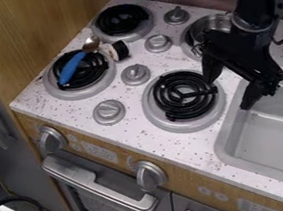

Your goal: Move the blue object to the bottom right corner

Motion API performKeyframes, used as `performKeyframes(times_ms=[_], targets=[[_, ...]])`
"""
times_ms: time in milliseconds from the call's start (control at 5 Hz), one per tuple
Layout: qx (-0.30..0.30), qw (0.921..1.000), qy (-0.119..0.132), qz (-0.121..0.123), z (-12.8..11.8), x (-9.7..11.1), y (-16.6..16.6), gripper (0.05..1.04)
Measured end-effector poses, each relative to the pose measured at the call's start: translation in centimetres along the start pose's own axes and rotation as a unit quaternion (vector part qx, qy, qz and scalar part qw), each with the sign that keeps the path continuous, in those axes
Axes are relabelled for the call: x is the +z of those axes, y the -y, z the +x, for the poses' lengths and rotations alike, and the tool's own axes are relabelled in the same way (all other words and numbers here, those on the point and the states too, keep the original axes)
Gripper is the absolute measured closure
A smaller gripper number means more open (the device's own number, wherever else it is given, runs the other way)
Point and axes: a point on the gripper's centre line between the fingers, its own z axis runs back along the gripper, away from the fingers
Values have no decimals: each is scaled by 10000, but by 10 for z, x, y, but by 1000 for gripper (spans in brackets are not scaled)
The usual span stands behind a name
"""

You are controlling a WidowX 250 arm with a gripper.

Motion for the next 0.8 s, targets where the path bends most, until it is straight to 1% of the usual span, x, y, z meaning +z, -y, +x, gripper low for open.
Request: performKeyframes(times_ms=[200, 400, 600, 800], targets=[[-28, 9998, -184, -15, -6, -11, 2, 85], [301, 9987, 9, -404, -18, -22, -15, 85], [1272, 9890, 442, -612, -17, -25, -73, 85], [2115, 9751, 520, -427, -15, -23, -131, 85]])
